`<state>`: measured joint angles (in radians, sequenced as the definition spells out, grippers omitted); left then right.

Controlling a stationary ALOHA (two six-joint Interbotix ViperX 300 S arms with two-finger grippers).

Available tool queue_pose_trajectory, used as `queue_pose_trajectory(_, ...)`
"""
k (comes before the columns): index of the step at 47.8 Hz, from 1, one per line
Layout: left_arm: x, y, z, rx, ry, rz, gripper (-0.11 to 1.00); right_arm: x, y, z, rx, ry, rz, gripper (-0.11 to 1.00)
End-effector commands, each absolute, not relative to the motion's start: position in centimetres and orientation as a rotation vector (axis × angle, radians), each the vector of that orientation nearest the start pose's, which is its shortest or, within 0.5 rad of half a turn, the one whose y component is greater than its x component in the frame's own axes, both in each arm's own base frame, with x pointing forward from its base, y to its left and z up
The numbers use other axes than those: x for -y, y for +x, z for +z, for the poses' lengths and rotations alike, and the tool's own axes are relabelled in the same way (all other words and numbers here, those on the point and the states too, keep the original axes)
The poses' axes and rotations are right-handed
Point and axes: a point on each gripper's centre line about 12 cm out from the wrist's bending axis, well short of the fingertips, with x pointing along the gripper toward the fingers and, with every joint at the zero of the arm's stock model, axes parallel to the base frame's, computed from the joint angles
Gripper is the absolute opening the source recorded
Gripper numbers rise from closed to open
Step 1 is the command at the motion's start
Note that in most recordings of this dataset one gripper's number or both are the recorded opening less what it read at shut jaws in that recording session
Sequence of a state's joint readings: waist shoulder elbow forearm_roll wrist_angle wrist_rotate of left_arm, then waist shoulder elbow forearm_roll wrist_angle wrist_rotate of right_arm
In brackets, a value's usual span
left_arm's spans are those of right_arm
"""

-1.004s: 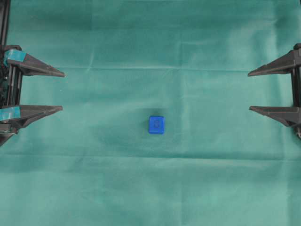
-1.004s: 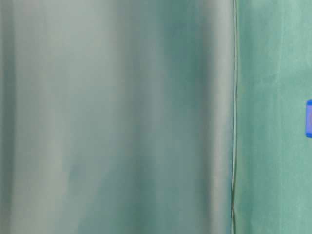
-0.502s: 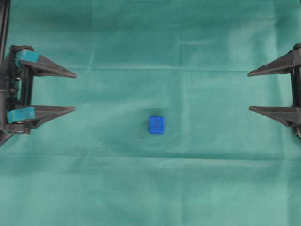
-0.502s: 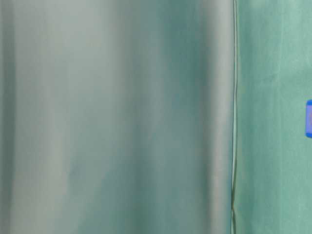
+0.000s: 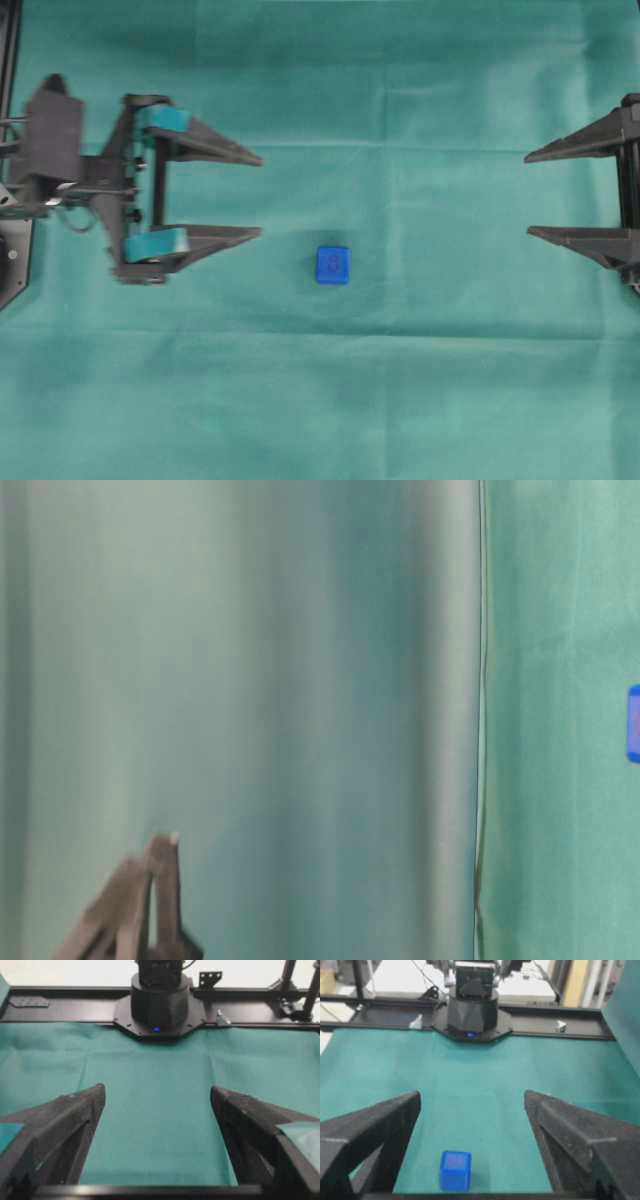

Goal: Handover the blue block to the right arm after grasping it with the left arm, then place it in the designated position.
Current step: 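Move the open left gripper toward the blue cube and lower over it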

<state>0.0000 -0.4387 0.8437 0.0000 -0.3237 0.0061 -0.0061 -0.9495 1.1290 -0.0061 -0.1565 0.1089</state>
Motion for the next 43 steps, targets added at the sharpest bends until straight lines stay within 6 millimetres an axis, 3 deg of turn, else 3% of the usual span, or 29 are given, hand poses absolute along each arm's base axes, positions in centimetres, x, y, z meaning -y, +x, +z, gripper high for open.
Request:
queue_pose_trajectory(1,-0.1,33.5,31.0,-0.046,0.009,0.002,1.00,0.1,20.7,30.2,-0.001,0.100,-0.006,0.94)
queue_pose_trajectory(18,-0.1,36.9,31.6,-0.068,0.011,0.002,1.00,0.1,20.8,30.0,-0.009,0.095,-0.006,0.94)
queue_pose_trajectory(35,-0.1,37.3,31.3,-0.117,0.006,0.002,1.00,0.1,20.8,30.0,-0.012,0.095,-0.007,0.94)
queue_pose_trajectory(43,-0.1,37.6,30.8,-0.230,0.001,0.003,1.00,0.1,20.8,30.0,-0.012,0.095,-0.007,0.94)
